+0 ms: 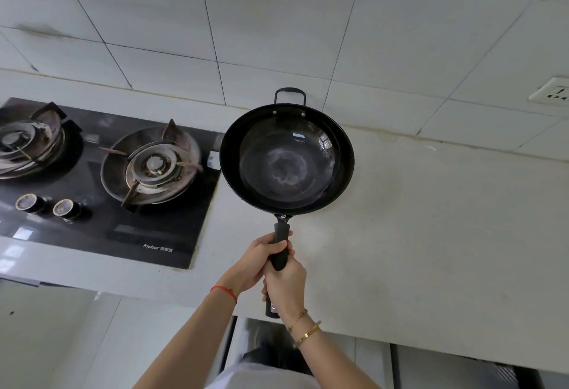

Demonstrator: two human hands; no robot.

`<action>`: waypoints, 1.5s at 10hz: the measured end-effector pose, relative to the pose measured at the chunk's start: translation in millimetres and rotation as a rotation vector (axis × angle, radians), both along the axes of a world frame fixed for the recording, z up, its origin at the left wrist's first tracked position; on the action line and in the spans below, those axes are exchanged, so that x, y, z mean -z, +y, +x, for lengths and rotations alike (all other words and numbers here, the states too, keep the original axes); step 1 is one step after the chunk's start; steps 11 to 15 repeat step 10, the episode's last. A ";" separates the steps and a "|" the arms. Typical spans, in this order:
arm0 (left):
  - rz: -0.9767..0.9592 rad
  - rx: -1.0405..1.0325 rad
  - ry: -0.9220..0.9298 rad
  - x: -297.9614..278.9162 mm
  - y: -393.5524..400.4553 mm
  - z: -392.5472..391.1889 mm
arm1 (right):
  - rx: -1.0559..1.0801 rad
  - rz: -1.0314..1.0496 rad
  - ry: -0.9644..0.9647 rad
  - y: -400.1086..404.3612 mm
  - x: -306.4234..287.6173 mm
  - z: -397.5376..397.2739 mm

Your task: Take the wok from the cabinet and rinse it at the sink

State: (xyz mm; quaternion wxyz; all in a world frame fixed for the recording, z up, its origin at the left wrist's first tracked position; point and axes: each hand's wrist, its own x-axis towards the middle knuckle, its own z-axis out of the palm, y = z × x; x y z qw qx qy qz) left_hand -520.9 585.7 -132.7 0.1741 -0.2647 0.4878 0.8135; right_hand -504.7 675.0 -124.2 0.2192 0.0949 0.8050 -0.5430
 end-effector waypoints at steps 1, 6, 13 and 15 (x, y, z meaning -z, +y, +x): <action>-0.007 0.006 -0.008 1.4 -3.2 0.7 | 0.007 0.000 -0.015 -4.0 5.0 0.4; -0.123 0.017 -0.019 1.5 -4.1 -0.1 | -0.111 0.031 -0.045 -0.1 6.1 -3.7; -0.739 0.066 -0.024 -15.4 -9.3 27.3 | -0.538 0.126 0.019 46.7 -9.0 -33.3; -0.739 0.066 -0.024 -15.4 -9.3 27.3 | -0.538 0.126 0.019 46.7 -9.0 -33.3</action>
